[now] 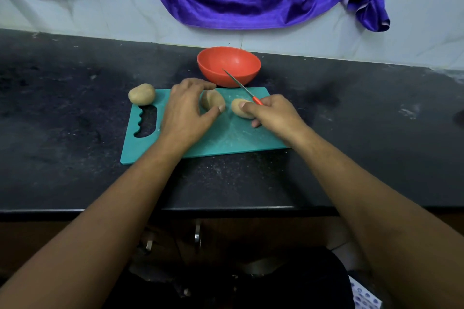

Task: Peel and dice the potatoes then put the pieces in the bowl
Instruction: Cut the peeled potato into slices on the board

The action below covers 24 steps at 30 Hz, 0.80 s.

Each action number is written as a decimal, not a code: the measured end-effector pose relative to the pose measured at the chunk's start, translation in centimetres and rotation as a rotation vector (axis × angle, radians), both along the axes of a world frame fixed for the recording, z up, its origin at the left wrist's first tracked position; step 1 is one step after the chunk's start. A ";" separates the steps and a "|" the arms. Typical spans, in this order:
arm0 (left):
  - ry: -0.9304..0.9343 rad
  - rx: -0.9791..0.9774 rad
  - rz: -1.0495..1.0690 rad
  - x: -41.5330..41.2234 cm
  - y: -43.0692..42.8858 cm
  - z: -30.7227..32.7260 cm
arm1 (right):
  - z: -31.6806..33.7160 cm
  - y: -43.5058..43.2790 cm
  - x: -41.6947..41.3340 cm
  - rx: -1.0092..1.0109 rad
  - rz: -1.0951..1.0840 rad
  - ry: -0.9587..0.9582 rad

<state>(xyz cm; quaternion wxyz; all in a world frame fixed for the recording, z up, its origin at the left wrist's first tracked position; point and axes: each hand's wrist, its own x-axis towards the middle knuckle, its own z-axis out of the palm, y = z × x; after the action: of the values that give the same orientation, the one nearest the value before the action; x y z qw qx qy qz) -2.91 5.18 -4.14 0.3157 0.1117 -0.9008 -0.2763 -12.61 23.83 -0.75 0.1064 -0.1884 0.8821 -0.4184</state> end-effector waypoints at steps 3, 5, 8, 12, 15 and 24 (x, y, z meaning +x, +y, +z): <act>-0.071 -0.083 -0.055 -0.2 0.4 -0.1 | -0.3 0.2 0.1 -0.033 -0.022 -0.054; -0.123 -0.103 -0.075 -0.4 0.7 -0.1 | -0.3 0.5 0.0 -0.044 -0.030 -0.071; -0.159 -0.108 -0.054 -0.7 0.8 0.2 | -0.3 1.2 -0.4 -0.022 -0.083 -0.026; -0.128 -0.115 0.013 -1.1 0.8 0.4 | -0.7 1.5 -0.5 0.046 -0.080 0.036; -0.107 -0.123 0.050 -0.9 0.9 0.4 | -0.7 1.0 -0.1 0.057 -0.067 0.088; -0.030 -0.251 0.095 -0.4 1.0 0.4 | -0.6 -0.2 0.1 -0.205 -0.058 -0.145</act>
<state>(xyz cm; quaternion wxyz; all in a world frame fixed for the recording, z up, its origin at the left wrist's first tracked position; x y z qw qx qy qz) -3.28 6.20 -3.79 0.3265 0.1178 -0.9266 -0.1448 -12.52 23.62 -1.39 0.1378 -0.1419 0.8300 -0.5216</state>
